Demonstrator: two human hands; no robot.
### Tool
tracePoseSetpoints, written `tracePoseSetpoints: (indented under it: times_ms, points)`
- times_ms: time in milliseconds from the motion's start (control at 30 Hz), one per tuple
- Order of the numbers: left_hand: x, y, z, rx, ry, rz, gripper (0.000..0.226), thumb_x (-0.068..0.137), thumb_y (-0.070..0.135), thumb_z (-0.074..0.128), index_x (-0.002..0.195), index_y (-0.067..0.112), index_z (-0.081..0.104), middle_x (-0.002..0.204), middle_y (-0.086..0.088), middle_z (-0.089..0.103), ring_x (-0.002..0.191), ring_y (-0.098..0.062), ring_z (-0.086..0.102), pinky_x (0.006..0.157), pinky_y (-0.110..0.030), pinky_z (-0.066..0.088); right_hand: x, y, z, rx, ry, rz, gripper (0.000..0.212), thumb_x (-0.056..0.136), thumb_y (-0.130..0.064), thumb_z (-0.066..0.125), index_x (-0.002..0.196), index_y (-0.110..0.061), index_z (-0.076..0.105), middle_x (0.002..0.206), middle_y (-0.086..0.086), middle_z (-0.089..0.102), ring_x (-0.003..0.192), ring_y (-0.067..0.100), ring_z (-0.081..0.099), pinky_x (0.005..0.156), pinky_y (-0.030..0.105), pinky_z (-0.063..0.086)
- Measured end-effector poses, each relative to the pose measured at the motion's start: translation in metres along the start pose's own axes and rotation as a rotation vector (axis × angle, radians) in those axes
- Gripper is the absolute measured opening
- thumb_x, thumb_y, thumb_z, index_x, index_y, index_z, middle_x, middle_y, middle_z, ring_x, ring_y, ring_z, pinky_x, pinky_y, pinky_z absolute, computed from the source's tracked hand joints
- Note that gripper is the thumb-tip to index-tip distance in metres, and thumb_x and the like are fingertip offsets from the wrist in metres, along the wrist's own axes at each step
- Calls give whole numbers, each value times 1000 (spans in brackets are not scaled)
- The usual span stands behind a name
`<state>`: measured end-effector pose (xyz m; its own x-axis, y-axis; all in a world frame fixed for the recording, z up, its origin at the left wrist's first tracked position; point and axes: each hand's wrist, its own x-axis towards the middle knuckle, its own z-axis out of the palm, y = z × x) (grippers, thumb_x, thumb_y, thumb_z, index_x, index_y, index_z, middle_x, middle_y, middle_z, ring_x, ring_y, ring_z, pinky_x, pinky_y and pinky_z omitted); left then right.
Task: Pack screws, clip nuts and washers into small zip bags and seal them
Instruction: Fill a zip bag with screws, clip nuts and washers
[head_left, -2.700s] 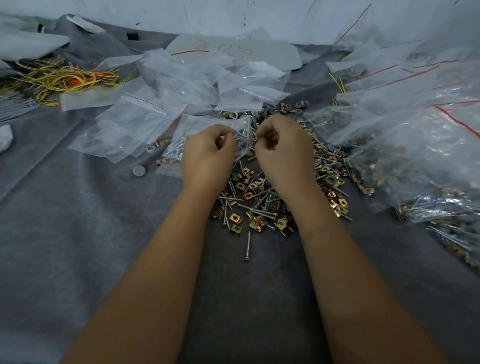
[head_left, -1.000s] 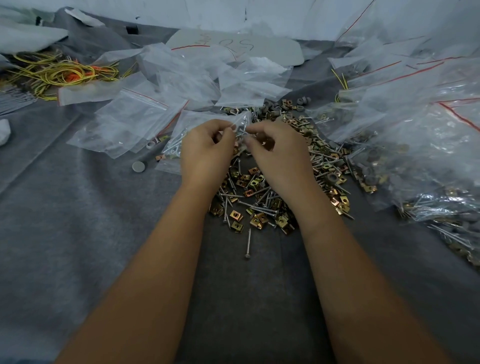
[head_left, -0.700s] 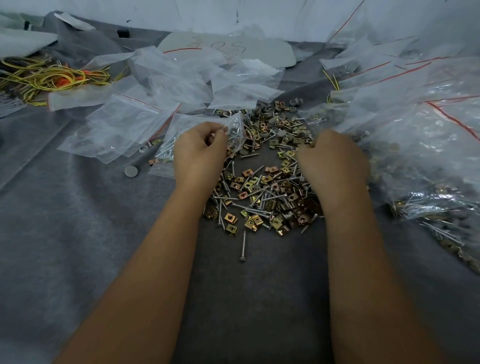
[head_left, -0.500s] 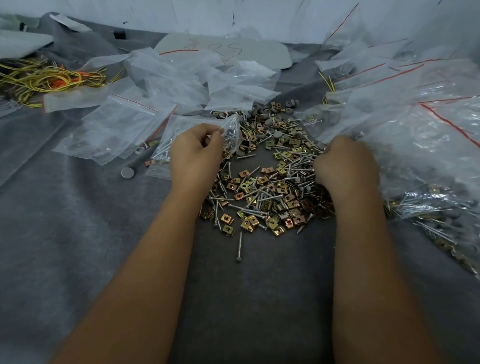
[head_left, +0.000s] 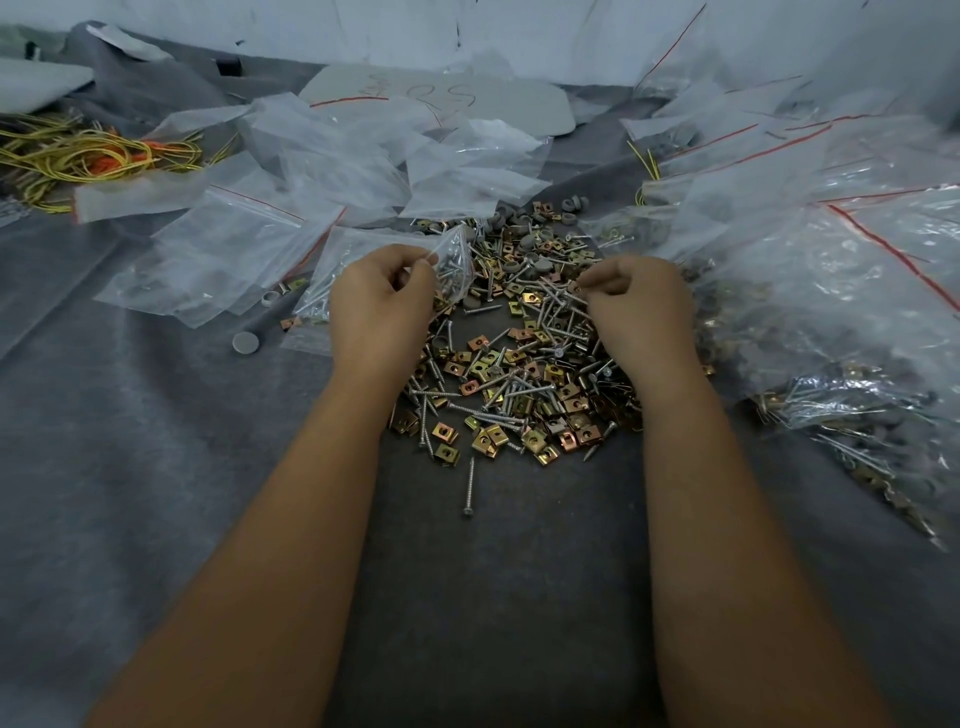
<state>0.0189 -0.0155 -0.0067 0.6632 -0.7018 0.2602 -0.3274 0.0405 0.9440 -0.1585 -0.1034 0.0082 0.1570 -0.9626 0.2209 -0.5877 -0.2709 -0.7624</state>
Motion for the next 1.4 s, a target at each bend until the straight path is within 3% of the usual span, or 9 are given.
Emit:
tracePoseSetpoints:
  times_ms: [100, 267, 533, 633, 733, 967, 1033, 1167, 1400]
  points:
    - [0, 0, 0, 1, 3, -3, 26, 90, 15, 52, 85, 36, 67, 47, 15, 51, 41, -1, 38, 39, -15, 29, 0, 2, -1, 26, -21, 43, 34, 86, 5, 49, 101, -20, 69, 93, -1, 69, 85, 10, 62, 59, 17, 43]
    - [0, 0, 0, 0, -3, -4, 26, 90, 15, 52, 85, 36, 67, 47, 15, 51, 41, -1, 38, 38, -14, 28, 0, 1, 0, -47, -166, -16, 36, 85, -1, 63, 116, -17, 70, 97, -6, 63, 90, 8, 58, 72, 14, 43]
    - [0, 0, 0, -6, -5, -15, 25, 91, 14, 53, 86, 34, 67, 47, 13, 48, 40, -1, 37, 38, -14, 29, 0, 2, 5, -150, -93, -61, 17, 91, -11, 63, 104, -16, 72, 99, 0, 67, 81, 8, 56, 71, 20, 41]
    - [0, 1, 0, -8, -4, -12, 25, 92, 14, 53, 85, 34, 67, 48, 12, 48, 39, 0, 36, 38, -14, 28, -3, -1, 5, -161, -118, -47, 33, 89, 0, 52, 109, -15, 73, 112, 4, 69, 95, 14, 61, 82, 25, 48]
    - [0, 0, 0, -4, 3, -11, 25, 91, 15, 53, 83, 34, 67, 47, 13, 49, 39, 0, 36, 38, -14, 28, -4, -2, 5, -208, -90, -66, 30, 89, 1, 54, 107, -12, 74, 114, 7, 70, 104, 22, 63, 93, 35, 51]
    - [1, -2, 0, 97, 94, -14, 21, 89, 26, 51, 86, 41, 65, 51, 15, 55, 42, 0, 42, 51, -25, 34, -6, -8, 6, -326, 109, -142, 16, 92, -15, 57, 100, -15, 71, 103, 6, 67, 96, 26, 61, 82, 43, 53]
    - [-1, -2, 1, 134, 64, 5, 20, 89, 28, 50, 86, 43, 64, 51, 17, 56, 42, 0, 43, 49, -24, 33, -8, -14, 8, -232, 181, -193, 9, 91, -17, 59, 94, -18, 68, 100, 0, 62, 97, 22, 58, 82, 39, 50]
    - [-1, -2, 3, 130, 14, 34, 19, 89, 28, 52, 85, 41, 65, 53, 10, 55, 45, -2, 43, 50, -26, 36, -19, -34, 22, 55, 103, -372, 7, 87, -16, 66, 93, -19, 68, 95, -9, 54, 95, 15, 56, 82, 34, 50]
    - [1, 0, 0, 37, 94, -8, 20, 88, 24, 53, 85, 38, 67, 53, 12, 57, 46, 0, 45, 51, -26, 39, -25, -45, 47, 8, -81, -488, 20, 92, -21, 64, 109, -20, 73, 101, -1, 58, 100, 15, 52, 83, 25, 42]
